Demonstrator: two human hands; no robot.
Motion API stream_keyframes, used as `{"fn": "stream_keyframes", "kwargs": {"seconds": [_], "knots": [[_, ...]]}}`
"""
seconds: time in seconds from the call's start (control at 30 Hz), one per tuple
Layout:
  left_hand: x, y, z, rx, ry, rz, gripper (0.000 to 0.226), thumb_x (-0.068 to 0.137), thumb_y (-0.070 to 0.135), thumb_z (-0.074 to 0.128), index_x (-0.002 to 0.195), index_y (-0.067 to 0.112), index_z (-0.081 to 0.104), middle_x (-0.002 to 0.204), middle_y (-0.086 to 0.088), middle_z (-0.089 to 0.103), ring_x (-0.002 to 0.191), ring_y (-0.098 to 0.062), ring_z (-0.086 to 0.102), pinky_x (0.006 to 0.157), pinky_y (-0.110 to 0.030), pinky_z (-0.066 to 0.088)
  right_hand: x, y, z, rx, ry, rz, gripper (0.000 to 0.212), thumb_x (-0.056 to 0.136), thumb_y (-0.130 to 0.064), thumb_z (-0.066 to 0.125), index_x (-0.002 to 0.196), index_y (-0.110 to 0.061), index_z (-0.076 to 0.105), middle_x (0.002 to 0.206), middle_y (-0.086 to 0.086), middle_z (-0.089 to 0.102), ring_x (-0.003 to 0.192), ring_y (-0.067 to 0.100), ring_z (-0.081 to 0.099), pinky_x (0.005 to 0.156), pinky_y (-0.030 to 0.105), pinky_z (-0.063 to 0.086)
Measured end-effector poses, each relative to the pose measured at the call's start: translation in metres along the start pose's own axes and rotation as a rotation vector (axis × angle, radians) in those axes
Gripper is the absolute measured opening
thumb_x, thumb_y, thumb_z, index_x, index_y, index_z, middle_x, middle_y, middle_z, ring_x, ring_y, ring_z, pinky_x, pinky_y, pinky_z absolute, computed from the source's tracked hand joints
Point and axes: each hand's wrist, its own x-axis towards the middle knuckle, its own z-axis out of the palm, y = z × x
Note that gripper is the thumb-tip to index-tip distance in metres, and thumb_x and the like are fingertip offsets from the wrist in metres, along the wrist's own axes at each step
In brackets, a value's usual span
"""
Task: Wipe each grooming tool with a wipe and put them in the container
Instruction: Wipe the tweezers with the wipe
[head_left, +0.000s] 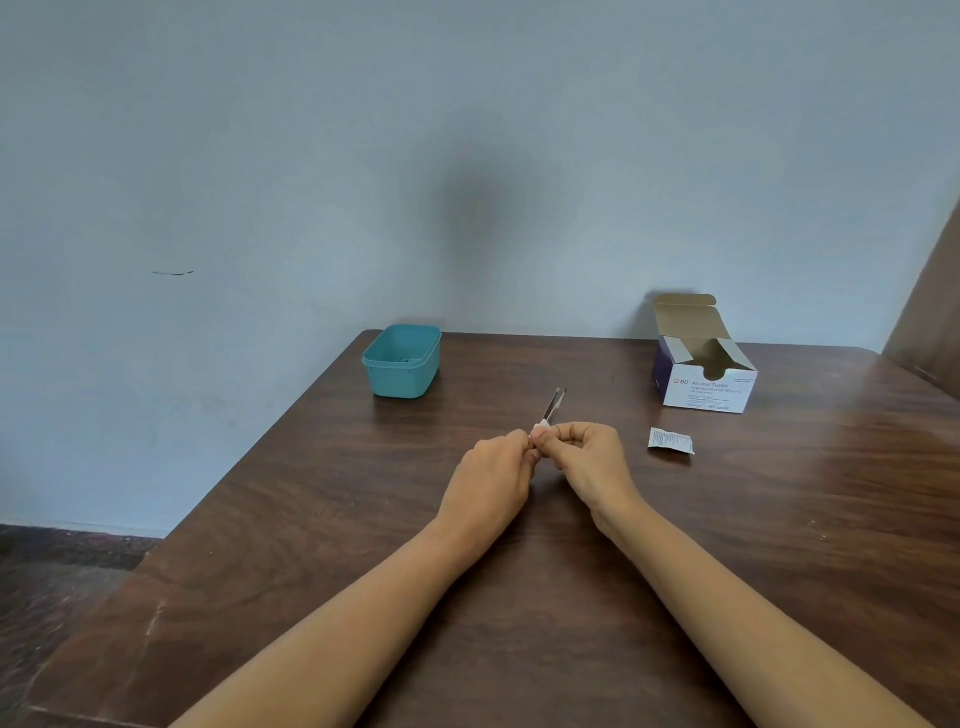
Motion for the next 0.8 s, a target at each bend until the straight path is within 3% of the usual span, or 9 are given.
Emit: {"fn": "stream_keyframes", "kwargs": {"seconds": [0.1,0.2,0.37,0.5,0.8], "knots": [[0.000,-0.002,0.000,-0.006,-0.008,-0.009,0.022,0.099,0.032,0.045,0.097,0.015,0.059,0.090,-0.002,0.069,0.083,-0.021,0.065,0.075,-0.044,0.053,-0.001,-0.003,-0.001,-0.040,-0.015,0.005,0.020,0.087,-0.020,0.068,0.076,-0.004,0.073,0.064,0.001,0.067,0.049,-0.009,0.055,0.052,0.005,0.040],[-0.001,0.001,-0.002,-0.051,0.051,0.017,0.022,0.099,0.034,0.046,0.097,0.018,0.061,0.086,0.003,0.069,0.079,-0.016,0.064,0.072,-0.042,0.054,-0.001,-0.006,-0.002,0.016,-0.002,0.038,0.021,0.087,-0.020,0.067,0.077,-0.004,0.073,0.062,-0.005,0.066,0.052,-0.011,0.055,0.063,0.012,0.042],[-0.005,0.010,-0.007,-0.092,0.158,0.016,0.023,0.096,0.041,0.051,0.099,0.024,0.066,0.082,0.011,0.068,0.071,-0.004,0.061,0.063,-0.027,0.052,-0.005,-0.011,-0.003,0.170,0.038,0.062,0.019,0.088,-0.015,0.064,0.079,0.000,0.072,0.055,-0.012,0.064,0.051,-0.009,0.055,0.064,0.012,0.041],[-0.005,0.007,-0.006,-0.139,0.153,-0.025,0.020,0.095,0.038,0.053,0.094,0.024,0.068,0.077,0.012,0.068,0.069,-0.004,0.062,0.066,-0.034,0.055,-0.004,-0.011,-0.002,0.164,0.040,0.075,0.016,0.087,-0.018,0.066,0.075,-0.009,0.072,0.055,-0.013,0.062,0.050,-0.007,0.053,0.066,0.017,0.039],[-0.005,0.004,-0.004,-0.174,0.157,0.002,0.019,0.096,0.031,0.053,0.088,0.020,0.067,0.077,0.009,0.068,0.072,-0.006,0.063,0.070,-0.037,0.055,-0.009,-0.013,-0.002,0.077,-0.012,0.043,0.020,0.090,-0.023,0.064,0.080,-0.008,0.073,0.062,-0.007,0.064,0.052,-0.010,0.053,0.069,0.017,0.042]]}}
